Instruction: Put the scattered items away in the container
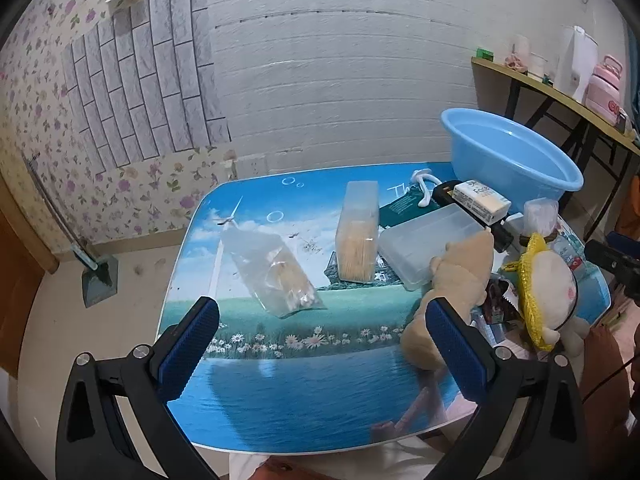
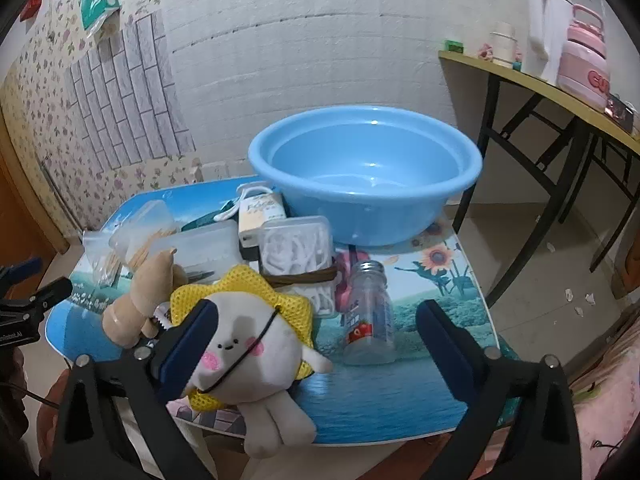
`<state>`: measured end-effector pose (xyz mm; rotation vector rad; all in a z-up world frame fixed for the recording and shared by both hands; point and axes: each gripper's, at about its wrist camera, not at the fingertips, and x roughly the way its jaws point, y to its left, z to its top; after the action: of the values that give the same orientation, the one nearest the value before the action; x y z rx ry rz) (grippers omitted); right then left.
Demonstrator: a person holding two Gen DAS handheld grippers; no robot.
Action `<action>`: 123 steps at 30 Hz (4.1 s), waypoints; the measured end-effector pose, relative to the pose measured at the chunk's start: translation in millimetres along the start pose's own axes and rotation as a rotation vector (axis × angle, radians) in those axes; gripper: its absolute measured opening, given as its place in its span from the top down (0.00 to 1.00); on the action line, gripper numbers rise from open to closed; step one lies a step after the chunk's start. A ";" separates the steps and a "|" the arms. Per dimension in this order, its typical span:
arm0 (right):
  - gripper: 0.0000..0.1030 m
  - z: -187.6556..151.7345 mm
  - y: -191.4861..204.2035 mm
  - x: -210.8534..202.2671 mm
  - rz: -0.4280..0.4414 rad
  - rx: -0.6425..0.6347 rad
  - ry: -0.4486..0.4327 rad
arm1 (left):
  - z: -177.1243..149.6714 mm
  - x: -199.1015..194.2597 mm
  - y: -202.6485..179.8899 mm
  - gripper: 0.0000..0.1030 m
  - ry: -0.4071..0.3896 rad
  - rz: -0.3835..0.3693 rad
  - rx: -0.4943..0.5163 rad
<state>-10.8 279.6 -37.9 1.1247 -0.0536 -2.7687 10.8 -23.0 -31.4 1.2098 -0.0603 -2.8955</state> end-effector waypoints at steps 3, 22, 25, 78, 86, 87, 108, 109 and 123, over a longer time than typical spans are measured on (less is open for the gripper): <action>0.04 1.8 -6.6 0.9 0.001 0.029 -0.002 | -2.6 0.2 -1.7 0.00 -0.002 -0.022 0.004; 0.09 -4.9 2.2 9.4 0.086 -0.016 0.051 | -16.9 40.7 -68.1 0.05 0.047 -0.152 0.144; 0.09 -7.3 7.6 10.4 0.112 -0.039 0.060 | -18.2 47.3 -70.4 0.44 0.081 -0.182 0.146; 0.37 28.0 -15.3 -34.7 0.263 -0.022 -0.058 | 28.8 -8.8 -67.2 0.58 -0.068 -0.269 0.117; 0.37 64.2 -38.9 -26.7 0.209 0.005 -0.131 | 64.3 4.3 -96.9 0.58 -0.086 -0.306 0.152; 0.37 67.9 -42.7 -24.8 0.201 0.015 -0.136 | 68.5 7.1 -102.1 0.58 -0.088 -0.307 0.162; 0.35 100.5 -99.4 53.1 0.140 0.081 -0.128 | 141.6 80.4 -197.0 0.57 -0.083 -0.266 0.258; 0.33 100.3 -99.7 54.4 0.145 0.084 -0.128 | 142.6 80.3 -198.7 0.57 -0.084 -0.268 0.259; 0.30 96.3 -88.0 42.1 0.120 0.081 -0.122 | 137.8 44.2 -191.3 0.30 -0.143 -0.313 0.245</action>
<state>-118.8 357.7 -5.8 0.9351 -0.2411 -2.7466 -115.9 172.1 26.9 1.1298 -0.2563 -3.3280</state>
